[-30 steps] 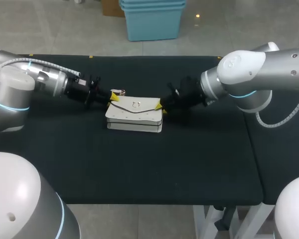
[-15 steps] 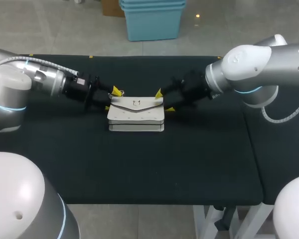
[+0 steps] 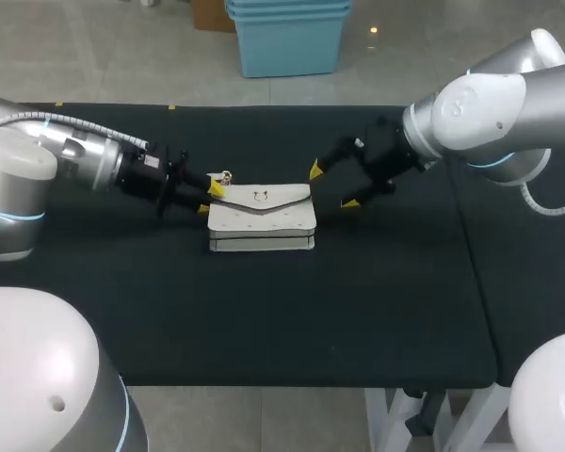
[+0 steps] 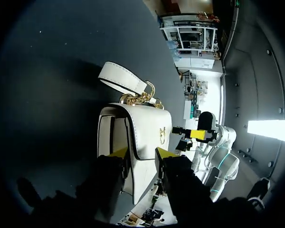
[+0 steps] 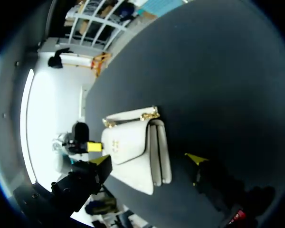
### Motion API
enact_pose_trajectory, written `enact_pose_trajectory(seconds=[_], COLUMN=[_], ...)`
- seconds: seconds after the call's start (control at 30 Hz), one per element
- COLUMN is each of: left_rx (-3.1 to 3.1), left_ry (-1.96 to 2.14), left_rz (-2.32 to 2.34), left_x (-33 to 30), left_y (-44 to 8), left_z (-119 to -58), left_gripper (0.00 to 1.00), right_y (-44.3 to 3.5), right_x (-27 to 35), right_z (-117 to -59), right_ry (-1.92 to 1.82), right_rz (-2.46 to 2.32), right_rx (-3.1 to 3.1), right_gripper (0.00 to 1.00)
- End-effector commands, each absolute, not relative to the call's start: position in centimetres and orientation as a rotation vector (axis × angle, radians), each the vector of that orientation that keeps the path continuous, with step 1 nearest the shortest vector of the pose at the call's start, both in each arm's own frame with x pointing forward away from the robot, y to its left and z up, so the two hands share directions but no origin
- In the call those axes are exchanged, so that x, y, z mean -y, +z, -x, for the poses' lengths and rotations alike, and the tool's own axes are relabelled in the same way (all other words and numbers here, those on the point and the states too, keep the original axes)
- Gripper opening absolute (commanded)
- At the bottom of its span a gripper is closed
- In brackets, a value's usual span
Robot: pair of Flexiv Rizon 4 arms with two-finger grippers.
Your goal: Pick up the bag, open it, inspect its contents, close it, and place it on the opposite side
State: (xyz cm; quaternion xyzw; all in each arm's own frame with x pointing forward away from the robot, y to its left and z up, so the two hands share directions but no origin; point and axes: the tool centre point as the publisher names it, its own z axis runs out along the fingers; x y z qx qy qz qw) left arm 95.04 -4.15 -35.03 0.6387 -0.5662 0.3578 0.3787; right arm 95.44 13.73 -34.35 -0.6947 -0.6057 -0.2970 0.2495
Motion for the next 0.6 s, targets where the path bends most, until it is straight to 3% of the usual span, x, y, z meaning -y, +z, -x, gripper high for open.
enact_pose_trajectory(seconds=[0.03, 0.33, 0.5, 0.6], left_rx=[1.446, 1.403, 1.38, 1.355], left_ry=[0.928, 0.927, 0.969, 1.001], left_rz=[-1.696, -1.814, -1.832, -1.838], left_x=[4.3, 3.9, 3.4, 3.2], left_y=[-34.5, -35.6, -36.2, -36.4], left_z=[-93.8, -92.2, -91.2, -91.1], left_gripper=[0.35, 0.35, 0.45, 0.42], right_y=[-34.2, -34.8, -35.0, -35.2], right_x=[-13.1, -11.8, -11.4, -11.4], right_z=[-95.4, -96.0, -96.0, -95.9], right_ry=[-0.734, -0.691, -0.689, -0.685], right_rz=[1.982, 2.042, 2.05, 2.052], right_rx=[1.686, 1.67, 1.656, 1.656], right_gripper=[1.0, 1.0, 1.0, 1.0])
